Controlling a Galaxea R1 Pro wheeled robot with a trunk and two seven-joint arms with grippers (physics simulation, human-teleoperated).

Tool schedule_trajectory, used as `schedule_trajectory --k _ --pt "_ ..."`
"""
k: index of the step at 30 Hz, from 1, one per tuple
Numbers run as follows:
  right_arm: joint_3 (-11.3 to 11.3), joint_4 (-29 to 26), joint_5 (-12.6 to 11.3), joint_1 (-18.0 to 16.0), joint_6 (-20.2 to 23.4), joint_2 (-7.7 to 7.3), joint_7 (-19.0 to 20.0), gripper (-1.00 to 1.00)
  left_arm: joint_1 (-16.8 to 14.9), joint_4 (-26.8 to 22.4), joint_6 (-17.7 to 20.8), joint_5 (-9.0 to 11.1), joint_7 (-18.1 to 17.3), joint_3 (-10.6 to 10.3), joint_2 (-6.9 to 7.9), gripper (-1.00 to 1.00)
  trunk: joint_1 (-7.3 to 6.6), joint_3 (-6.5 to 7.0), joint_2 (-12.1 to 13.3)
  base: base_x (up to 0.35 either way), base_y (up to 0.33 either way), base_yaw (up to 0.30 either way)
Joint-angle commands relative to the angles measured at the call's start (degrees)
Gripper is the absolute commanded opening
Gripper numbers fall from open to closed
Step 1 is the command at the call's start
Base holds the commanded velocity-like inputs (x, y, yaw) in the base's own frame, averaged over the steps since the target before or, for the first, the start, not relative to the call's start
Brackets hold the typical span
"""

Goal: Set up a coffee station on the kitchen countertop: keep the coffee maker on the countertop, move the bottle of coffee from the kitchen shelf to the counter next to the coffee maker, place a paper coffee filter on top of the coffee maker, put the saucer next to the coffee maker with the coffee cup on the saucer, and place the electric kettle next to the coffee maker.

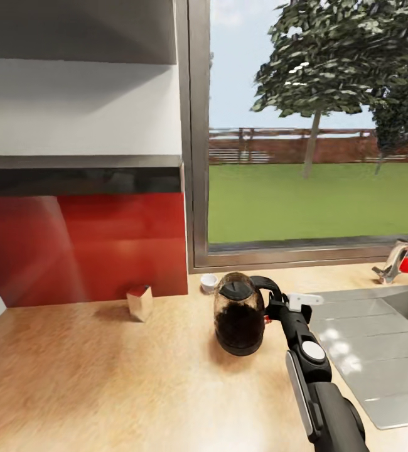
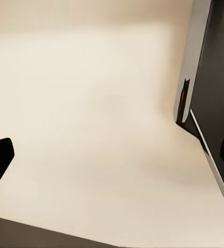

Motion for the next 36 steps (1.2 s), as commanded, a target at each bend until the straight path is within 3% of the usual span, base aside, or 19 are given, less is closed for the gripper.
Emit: schedule_trajectory --k 1,9,36 --pt "-0.01 -0.08 0.63 -0.06 0.38 0.04 0.01 -1.00 0.04 -0.14 -0.03 0.43 0.13 -0.19 -0.01 1.00 0.06 -0.06 -0.11 0.211 -0.196 -0.296" --pt "-2.56 -0.09 0.54 -0.06 0.38 0.08 0.01 -1.00 0.04 -0.09 0.05 0.43 0.13 -0.19 -0.03 1.00 0.06 0.25 -0.11 0.039 -0.260 -0.296" --pt "-2.65 -0.09 0.54 -0.08 0.38 0.08 0.01 -1.00 0.04 -0.05 0.14 0.43 0.15 -0.19 -0.04 1.00 0.06 1.36 -0.11 0.000 -0.273 -0.292"
